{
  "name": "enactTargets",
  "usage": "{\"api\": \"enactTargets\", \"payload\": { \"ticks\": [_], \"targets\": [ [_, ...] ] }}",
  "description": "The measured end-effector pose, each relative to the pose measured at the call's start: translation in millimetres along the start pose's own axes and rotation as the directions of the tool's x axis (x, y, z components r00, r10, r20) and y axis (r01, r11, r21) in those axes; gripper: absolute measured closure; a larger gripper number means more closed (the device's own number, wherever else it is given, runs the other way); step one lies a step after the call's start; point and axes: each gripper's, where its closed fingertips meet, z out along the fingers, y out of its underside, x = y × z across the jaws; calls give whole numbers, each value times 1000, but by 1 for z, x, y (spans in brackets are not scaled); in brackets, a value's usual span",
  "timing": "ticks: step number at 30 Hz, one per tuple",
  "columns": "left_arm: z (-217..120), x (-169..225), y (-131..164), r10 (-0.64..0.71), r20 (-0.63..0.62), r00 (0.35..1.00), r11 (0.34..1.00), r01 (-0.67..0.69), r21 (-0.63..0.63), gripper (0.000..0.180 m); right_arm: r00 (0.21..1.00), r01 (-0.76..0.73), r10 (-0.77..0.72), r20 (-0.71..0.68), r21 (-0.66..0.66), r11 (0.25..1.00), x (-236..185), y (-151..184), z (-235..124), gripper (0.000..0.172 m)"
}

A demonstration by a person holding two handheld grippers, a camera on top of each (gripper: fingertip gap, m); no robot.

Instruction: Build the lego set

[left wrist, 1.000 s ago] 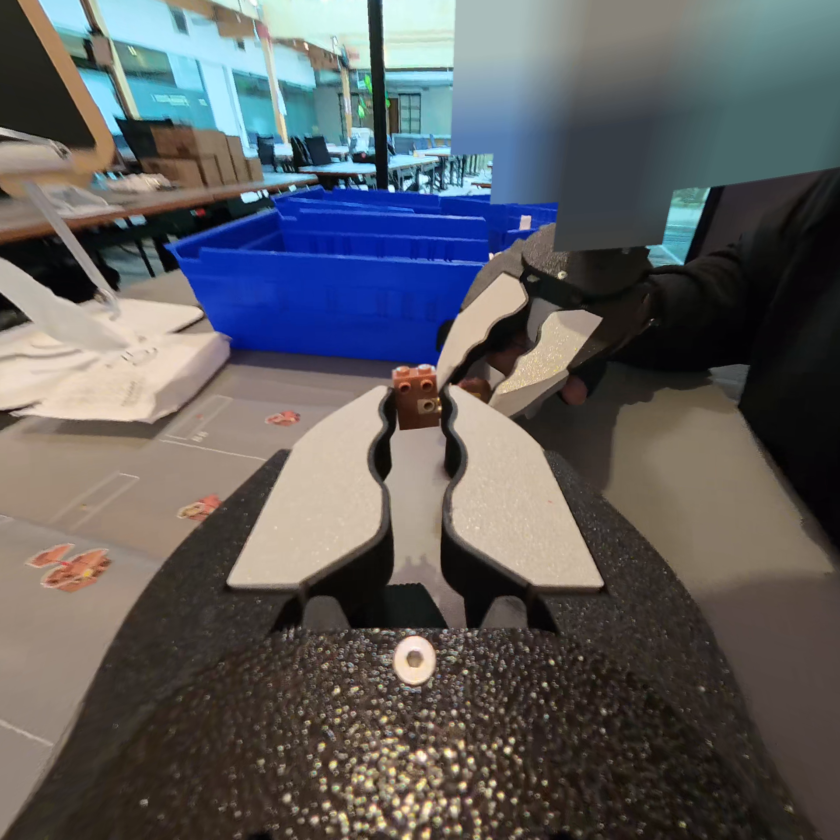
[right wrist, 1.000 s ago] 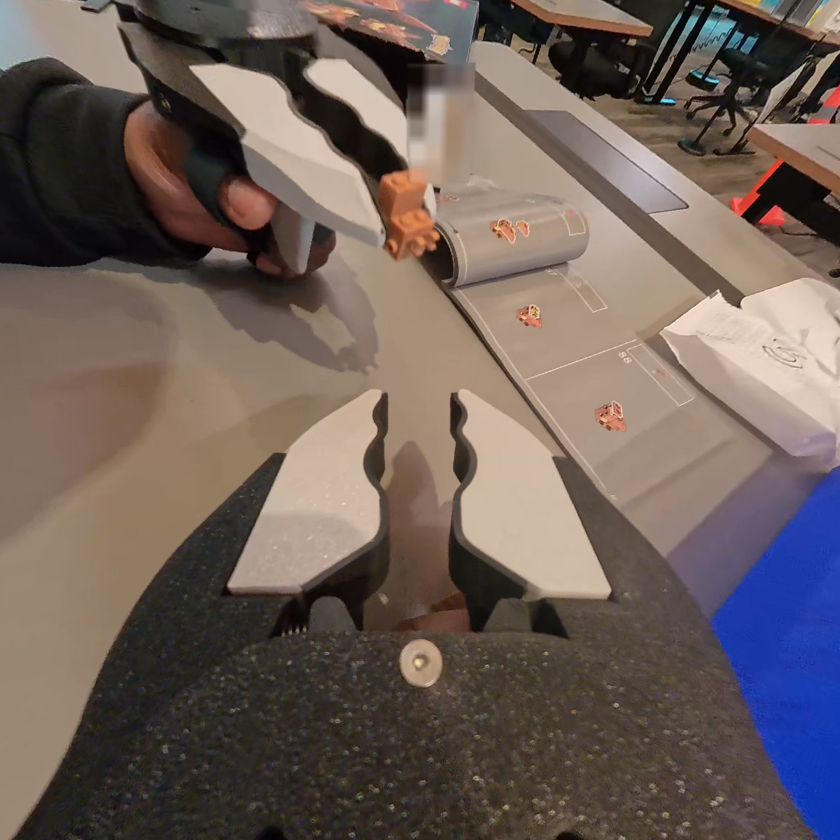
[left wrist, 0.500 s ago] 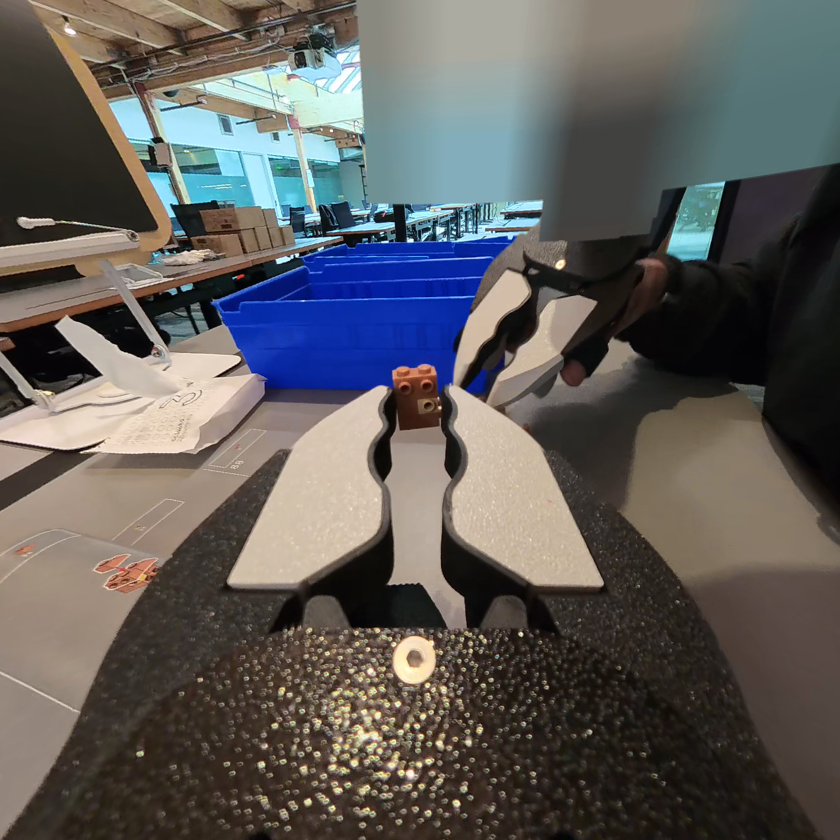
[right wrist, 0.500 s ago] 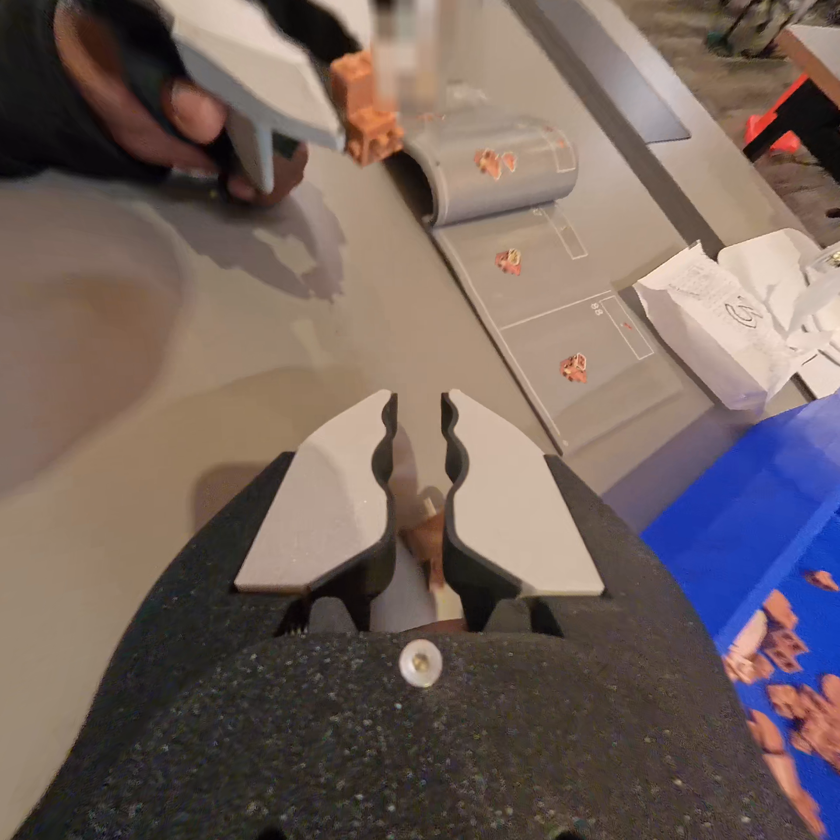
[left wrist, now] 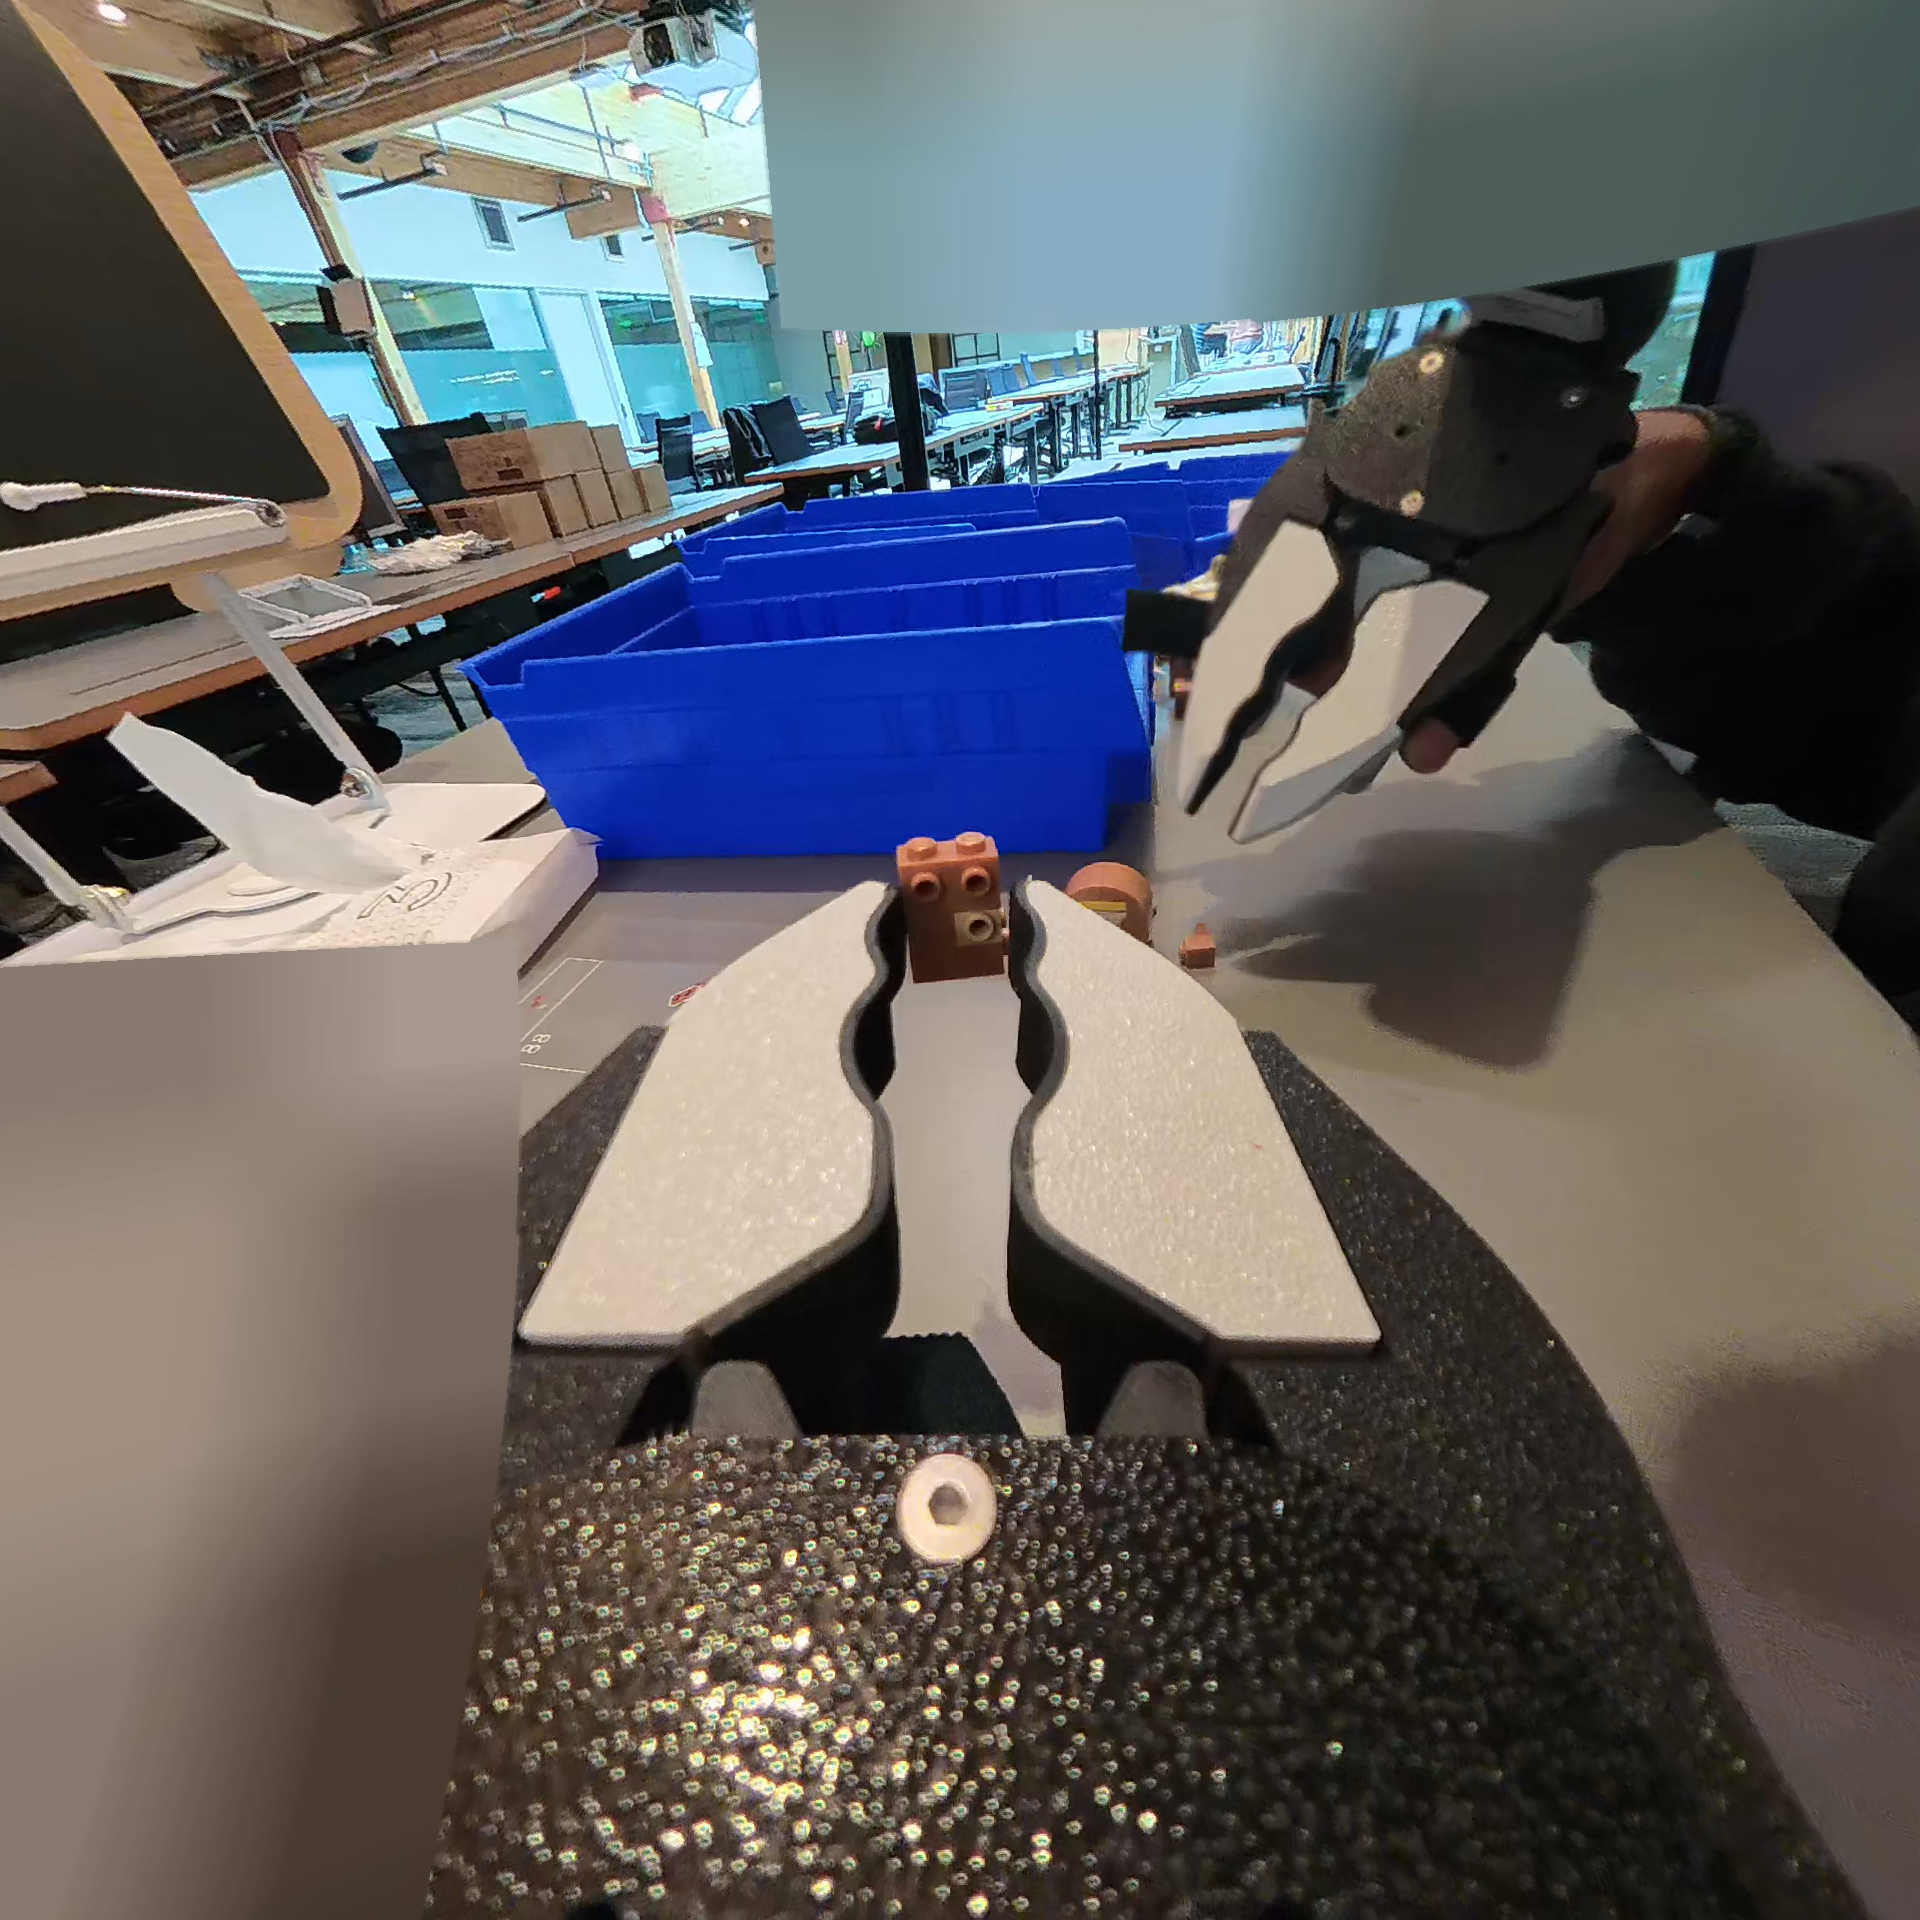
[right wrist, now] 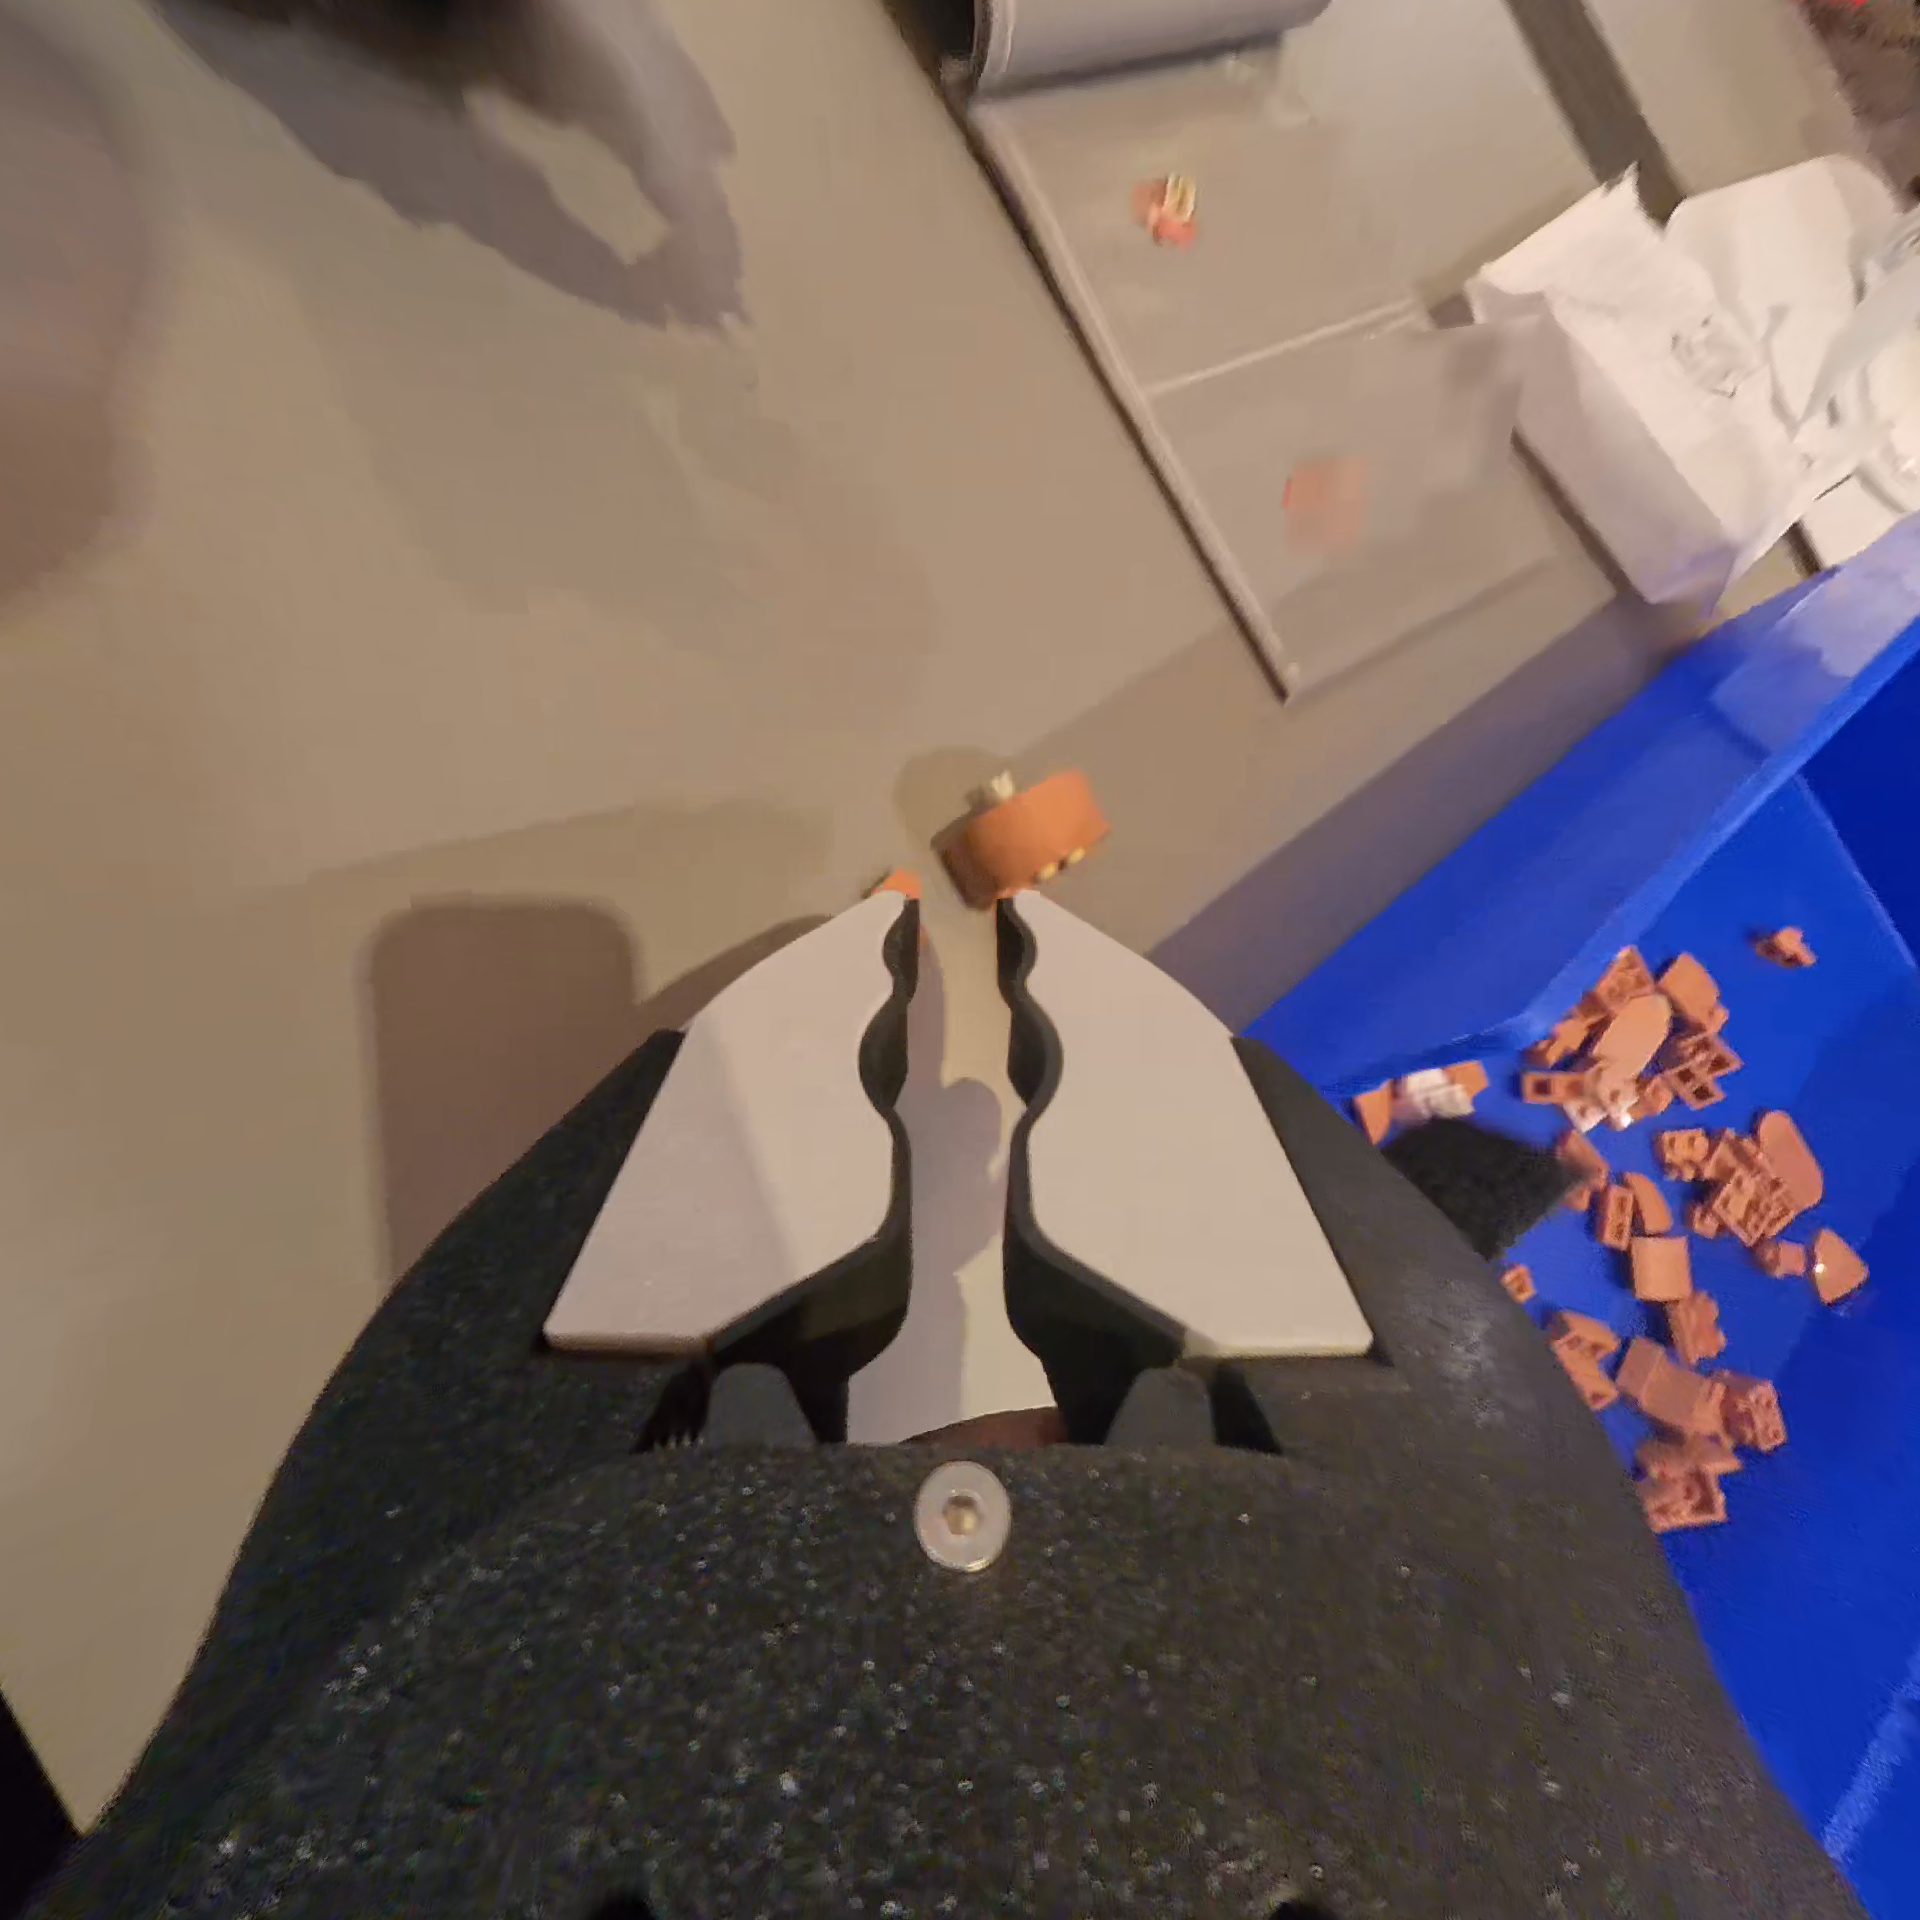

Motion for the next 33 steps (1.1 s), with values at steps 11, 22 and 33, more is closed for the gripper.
{"api": "enactTargets", "payload": {
  "ticks": [11, 22, 33],
  "targets": [
    [6, 31, 8, 19, -156, 988, 997, -30, -69, 162, 995, -96, 96, 38, -3, 995, 1, 12, 24, 168],
    [9, 37, 15, 54, -167, 984, 990, -75, -117, 162, 995, -99, 98, -25, -49, 994, -5, 26, 30, 163],
    [10, 39, 18, 70, -168, 983, 986, -93, -137, 162, 987, -158, 158, 21, -3, 987, -22, 12, 30, 153]
  ]
}}
